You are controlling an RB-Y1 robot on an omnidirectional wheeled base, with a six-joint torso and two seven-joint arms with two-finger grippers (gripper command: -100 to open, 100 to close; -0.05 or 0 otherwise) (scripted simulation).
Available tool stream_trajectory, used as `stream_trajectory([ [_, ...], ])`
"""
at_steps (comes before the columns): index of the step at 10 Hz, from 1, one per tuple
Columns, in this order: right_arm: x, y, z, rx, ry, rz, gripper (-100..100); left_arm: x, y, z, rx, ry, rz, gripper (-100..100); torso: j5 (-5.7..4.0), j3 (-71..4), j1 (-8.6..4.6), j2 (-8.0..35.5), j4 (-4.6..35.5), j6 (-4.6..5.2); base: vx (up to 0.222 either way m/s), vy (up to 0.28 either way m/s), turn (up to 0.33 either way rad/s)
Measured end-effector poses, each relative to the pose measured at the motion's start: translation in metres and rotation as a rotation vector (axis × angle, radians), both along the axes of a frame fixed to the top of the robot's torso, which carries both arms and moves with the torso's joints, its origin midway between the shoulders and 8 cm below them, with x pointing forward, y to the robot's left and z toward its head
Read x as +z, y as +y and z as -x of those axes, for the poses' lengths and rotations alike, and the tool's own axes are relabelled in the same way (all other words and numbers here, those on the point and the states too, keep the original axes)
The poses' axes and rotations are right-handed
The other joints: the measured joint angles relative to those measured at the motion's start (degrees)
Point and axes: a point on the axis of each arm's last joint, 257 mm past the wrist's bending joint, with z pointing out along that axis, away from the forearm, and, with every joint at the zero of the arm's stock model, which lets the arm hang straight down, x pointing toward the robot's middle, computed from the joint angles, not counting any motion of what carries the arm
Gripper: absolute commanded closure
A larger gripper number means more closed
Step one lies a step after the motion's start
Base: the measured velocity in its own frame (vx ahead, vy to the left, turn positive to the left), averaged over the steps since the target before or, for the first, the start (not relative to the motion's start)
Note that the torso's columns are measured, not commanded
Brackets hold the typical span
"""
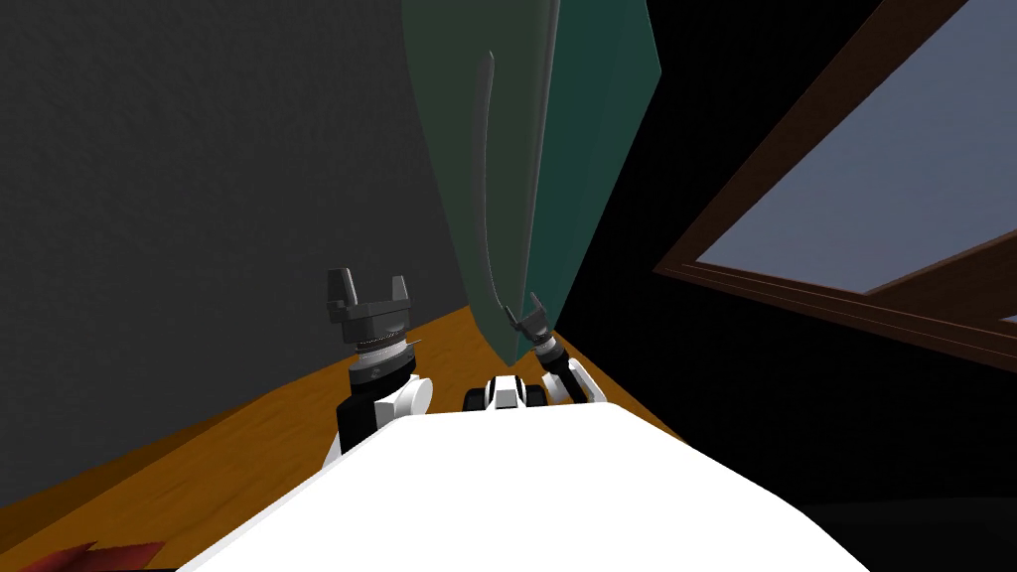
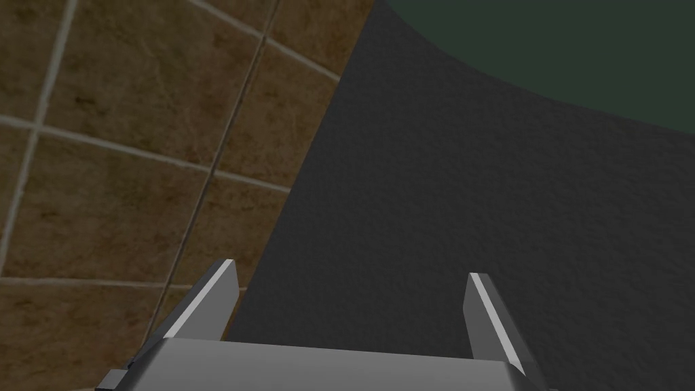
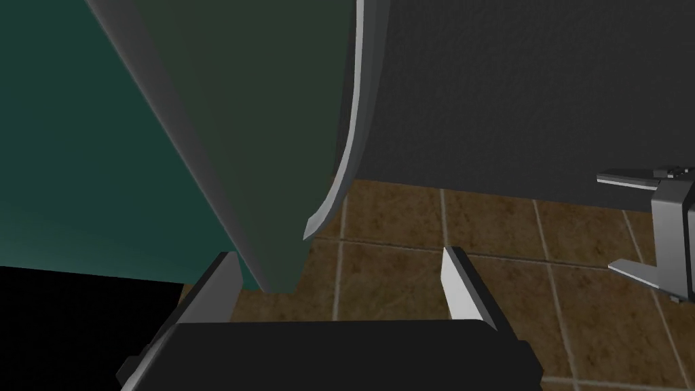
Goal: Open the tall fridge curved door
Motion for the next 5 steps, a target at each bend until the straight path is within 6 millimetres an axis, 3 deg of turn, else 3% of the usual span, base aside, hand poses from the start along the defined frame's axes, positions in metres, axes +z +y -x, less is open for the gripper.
stream_trajectory([
  [2, -0.01, 0.009, -0.001, -0.018, -0.012, 0.059, -100, 0.0, 0.0, 0.0, 0.0, 0.0, 0.0, 0, 0.01, 0.0, 0.01, 0.0, 0.0, 0.0, 0.054, 0.043, -0.044],
  [5, -0.021, 0.018, -0.001, -0.045, -0.034, 0.131, -100, 0.0, 0.0, 0.0, 0.0, 0.0, 0.0, 0, 0.0, 0.0, -0.02, 0.0, 0.0, 0.0, 0.059, 0.047, -0.158],
])
